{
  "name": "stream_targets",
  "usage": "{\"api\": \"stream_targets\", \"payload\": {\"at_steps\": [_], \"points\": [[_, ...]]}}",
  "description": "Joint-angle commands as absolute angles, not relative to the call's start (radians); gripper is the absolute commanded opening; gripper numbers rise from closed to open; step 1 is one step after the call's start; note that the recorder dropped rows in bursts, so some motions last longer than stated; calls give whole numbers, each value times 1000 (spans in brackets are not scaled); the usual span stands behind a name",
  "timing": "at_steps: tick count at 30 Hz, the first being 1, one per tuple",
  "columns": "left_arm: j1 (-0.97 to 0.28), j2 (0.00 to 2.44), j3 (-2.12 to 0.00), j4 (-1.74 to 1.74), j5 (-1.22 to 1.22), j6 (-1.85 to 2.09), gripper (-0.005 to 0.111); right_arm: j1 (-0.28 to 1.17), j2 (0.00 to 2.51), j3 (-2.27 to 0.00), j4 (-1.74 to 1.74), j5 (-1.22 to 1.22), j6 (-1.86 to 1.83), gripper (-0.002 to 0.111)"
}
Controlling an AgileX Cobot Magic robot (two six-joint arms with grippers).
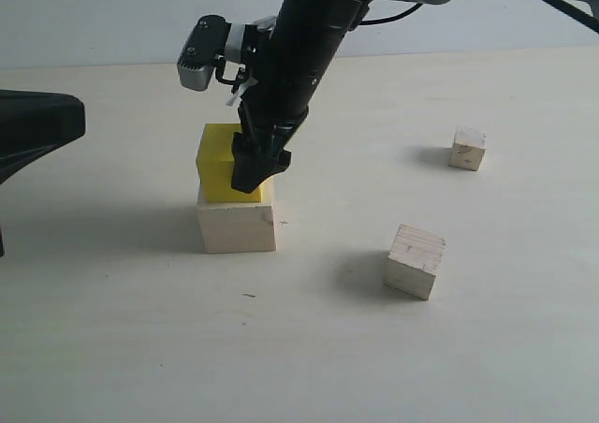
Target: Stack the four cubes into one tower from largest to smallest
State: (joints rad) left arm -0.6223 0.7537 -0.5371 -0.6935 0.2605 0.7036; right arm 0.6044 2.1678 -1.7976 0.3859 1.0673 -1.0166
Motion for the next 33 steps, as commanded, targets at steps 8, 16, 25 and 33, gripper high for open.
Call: {"api": "stream_targets", "payload": {"at_steps": [8,16,25,33], "points": [[-628,745,-536,-690,256,703,0,604,2168,-1802,347,1070,-985,77],[-628,745,-536,-690,256,703,0,604,2158,-1802,360,1078,-983,77],[-628,745,-536,-690,256,703,0,604,2146,-1802,444,1088,-983,77],[-628,745,-536,-690,256,703,0,604,2146,-1802,473,1042,-983,77]]}}
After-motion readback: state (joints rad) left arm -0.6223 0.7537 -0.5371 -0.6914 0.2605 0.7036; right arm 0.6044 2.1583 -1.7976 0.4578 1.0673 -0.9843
